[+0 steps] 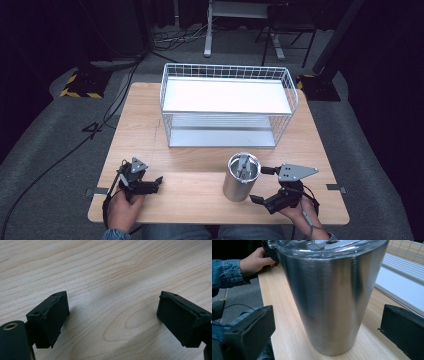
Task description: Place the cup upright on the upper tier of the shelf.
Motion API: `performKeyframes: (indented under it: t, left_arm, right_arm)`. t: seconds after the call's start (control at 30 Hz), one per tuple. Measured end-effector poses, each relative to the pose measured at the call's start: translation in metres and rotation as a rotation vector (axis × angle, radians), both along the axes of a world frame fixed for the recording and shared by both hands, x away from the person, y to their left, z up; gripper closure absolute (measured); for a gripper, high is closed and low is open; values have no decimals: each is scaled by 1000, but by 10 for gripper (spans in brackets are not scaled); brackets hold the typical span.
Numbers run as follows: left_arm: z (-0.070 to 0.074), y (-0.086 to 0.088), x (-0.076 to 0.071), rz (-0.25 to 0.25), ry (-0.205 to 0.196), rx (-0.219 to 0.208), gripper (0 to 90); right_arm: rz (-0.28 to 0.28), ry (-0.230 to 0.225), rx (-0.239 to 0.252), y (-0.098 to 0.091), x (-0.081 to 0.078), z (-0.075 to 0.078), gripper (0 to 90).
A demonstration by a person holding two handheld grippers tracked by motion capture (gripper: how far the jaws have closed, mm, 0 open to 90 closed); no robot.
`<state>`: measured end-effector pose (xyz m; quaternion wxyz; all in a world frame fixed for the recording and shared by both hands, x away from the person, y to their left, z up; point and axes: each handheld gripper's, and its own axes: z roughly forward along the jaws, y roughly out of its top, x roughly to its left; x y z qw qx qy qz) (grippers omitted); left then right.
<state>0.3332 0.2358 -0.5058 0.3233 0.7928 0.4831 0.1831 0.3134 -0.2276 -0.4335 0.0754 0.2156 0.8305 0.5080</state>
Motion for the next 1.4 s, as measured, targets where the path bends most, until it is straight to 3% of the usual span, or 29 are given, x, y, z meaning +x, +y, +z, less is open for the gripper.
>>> performKeyframes:
  t: [0.57,0.8,1.17,1.4]
  left_arm:
    - [0,0,0,-1,0,0,113]
    - [0,0,0,0,0,0,113]
    - [0,0,0,0,0,0,113]
    - [0,0,0,0,0,0,113]
  right_arm:
    - [0,-34,45,25,15,-20,0]
    - [-3,-68,44,37,20,-37,0]
    - [-11,-84,73,43,22,-46,0]
    - [-7,-95,68,42,22,-46,25]
